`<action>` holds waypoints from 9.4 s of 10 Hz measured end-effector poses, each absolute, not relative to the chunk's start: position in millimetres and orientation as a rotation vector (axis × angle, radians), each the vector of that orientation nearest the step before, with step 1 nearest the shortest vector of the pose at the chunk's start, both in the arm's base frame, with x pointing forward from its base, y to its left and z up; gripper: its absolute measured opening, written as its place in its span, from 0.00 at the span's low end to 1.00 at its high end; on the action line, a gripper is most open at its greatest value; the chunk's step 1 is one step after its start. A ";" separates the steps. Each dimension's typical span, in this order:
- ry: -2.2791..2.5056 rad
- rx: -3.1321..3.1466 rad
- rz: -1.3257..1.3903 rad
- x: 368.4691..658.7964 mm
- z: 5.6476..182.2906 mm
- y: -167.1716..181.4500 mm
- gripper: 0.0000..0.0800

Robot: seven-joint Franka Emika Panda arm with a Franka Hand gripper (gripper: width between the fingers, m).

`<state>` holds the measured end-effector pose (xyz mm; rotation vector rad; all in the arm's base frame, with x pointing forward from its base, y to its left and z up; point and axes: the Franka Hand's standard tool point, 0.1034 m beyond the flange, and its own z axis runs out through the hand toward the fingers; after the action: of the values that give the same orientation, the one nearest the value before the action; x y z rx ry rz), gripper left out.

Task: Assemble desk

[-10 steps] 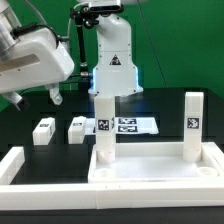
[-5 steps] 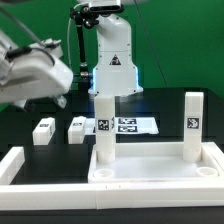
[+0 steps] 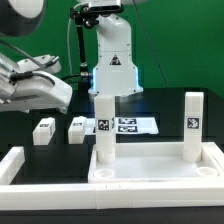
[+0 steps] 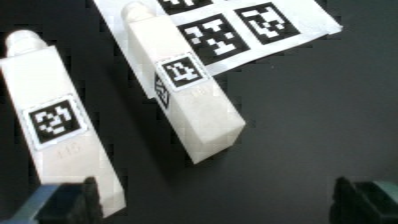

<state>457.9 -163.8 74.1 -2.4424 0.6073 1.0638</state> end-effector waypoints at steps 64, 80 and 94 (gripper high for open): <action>0.872 -2.941 -0.411 521.9 184.8 8.1 0.36; 0.800 -2.896 -0.757 545.8 195.5 40.2 0.36; 0.040 -3.009 -0.914 616.1 195.2 85.8 0.36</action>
Offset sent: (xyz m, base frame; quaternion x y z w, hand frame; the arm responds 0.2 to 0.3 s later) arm -0.0239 0.0225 -0.0066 0.0124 -0.0110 0.0195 0.9997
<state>616.1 85.8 195.2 -3.0091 0.0402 -0.9136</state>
